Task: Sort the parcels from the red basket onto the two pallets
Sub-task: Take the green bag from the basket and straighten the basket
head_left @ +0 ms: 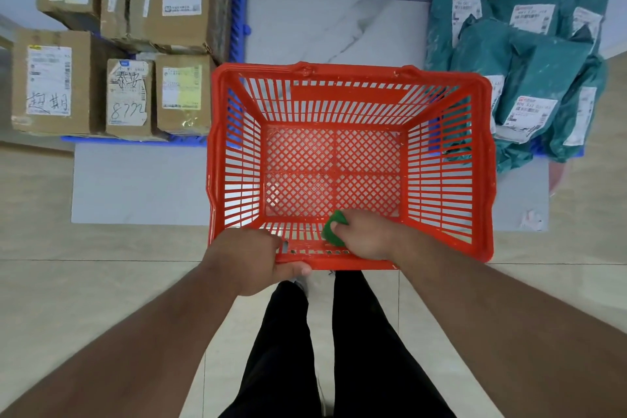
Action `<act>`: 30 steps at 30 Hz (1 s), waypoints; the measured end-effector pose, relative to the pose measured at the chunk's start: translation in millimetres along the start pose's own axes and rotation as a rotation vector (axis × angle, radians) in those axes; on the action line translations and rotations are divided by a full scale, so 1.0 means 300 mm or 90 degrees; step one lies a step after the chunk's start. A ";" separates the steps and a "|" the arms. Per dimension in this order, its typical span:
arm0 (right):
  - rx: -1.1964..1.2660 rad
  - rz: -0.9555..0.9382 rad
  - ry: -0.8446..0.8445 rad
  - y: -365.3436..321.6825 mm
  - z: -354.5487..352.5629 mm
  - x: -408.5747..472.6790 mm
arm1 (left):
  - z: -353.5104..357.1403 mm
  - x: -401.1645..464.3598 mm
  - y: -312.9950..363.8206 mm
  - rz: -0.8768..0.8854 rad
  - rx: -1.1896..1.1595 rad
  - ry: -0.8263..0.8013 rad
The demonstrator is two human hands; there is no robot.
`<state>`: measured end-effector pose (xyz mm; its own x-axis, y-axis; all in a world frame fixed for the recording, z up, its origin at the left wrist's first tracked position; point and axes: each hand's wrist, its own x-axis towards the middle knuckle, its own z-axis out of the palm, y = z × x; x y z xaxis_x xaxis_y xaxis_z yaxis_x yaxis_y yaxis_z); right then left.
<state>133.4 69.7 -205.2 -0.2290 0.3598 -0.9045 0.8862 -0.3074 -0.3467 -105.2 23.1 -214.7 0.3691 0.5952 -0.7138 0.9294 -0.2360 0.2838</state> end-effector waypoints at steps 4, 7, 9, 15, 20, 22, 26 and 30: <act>-0.017 -0.005 -0.007 -0.013 0.008 -0.009 | 0.004 -0.006 0.005 0.006 0.026 0.020; -0.032 0.027 -0.005 0.053 -0.061 -0.046 | 0.009 -0.011 0.009 0.015 0.028 0.045; -0.061 0.061 -0.009 0.111 -0.112 -0.071 | 0.015 -0.010 0.004 0.019 0.026 0.056; -0.094 0.109 0.009 0.209 -0.159 -0.093 | 0.020 -0.005 0.001 0.017 0.024 0.072; -0.037 0.068 -0.011 0.108 -0.094 -0.073 | 0.025 0.003 -0.002 0.023 0.023 0.060; -0.001 0.033 -0.022 0.042 -0.054 -0.049 | 0.032 0.009 -0.010 0.023 0.007 0.047; 0.039 -0.033 -0.037 -0.082 0.049 0.000 | 0.048 0.016 -0.022 0.015 0.015 0.054; -0.033 -0.036 -0.049 -0.060 0.023 -0.016 | 0.034 0.005 -0.010 0.021 0.019 0.074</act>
<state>115.6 67.4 -196.3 -0.3081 0.3066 -0.9006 0.8901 -0.2413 -0.3867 -107.5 16.9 -223.3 0.3987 0.6712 -0.6249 0.9169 -0.2793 0.2851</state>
